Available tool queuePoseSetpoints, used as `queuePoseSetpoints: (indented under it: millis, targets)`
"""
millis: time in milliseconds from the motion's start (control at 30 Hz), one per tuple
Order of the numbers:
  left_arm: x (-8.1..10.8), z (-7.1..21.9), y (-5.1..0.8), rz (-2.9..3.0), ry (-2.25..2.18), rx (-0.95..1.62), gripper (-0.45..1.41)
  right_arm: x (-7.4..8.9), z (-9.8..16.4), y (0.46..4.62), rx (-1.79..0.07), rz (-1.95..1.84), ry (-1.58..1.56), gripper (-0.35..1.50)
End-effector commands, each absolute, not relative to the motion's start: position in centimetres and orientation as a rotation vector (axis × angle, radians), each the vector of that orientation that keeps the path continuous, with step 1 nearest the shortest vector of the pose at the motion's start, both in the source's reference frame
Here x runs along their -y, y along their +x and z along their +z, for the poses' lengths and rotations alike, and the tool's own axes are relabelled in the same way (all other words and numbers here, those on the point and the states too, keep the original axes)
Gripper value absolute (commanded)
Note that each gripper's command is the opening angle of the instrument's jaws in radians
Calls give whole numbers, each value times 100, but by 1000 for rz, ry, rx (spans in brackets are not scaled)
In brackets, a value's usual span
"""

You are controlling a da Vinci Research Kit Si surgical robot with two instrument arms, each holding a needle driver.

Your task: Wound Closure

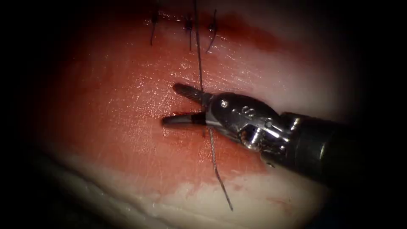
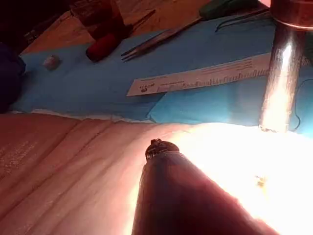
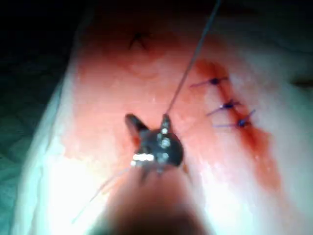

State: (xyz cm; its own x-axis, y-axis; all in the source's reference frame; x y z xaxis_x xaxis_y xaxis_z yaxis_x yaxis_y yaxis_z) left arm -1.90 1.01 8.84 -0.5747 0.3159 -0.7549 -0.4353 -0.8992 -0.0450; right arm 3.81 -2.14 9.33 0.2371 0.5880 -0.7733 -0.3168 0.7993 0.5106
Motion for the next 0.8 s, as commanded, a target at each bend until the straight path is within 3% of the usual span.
queuePoseSetpoints:
  millis: [33,167,233,267,300,333,367,700,733,767,800]
  targets:
    - [-106,886,-197,2456,-1140,-207,-45,212,938,392,-1180,632,268,148]
    - [-106,886,-197,2456,-1140,-207,-45,209,939,395,-1181,635,265,140]
    - [-106,886,-197,2456,-1140,-207,-45,209,939,396,-1181,636,264,125]
    - [-106,886,-197,2456,-1140,-207,-45,209,939,396,-1181,637,262,94]
    - [-106,886,-197,2456,-1141,-207,-45,211,939,395,-1196,613,295,27]
    - [-106,886,-196,2456,-1141,-207,-45,212,939,395,-1209,598,315,-22]
    - [-106,886,-196,2456,-1141,-207,-45,213,938,395,-1221,587,330,-35]
    - [-108,886,-193,2455,-1147,-205,-45,213,937,387,-1225,578,305,-35]
    - [-108,886,-192,2456,-1148,-205,-45,213,935,385,-1225,577,308,-8]
    - [-107,887,-193,2456,-1148,-207,-45,212,930,380,-1216,598,284,93]
    - [-107,888,-193,2456,-1147,-208,-45,211,925,374,-1208,617,264,134]
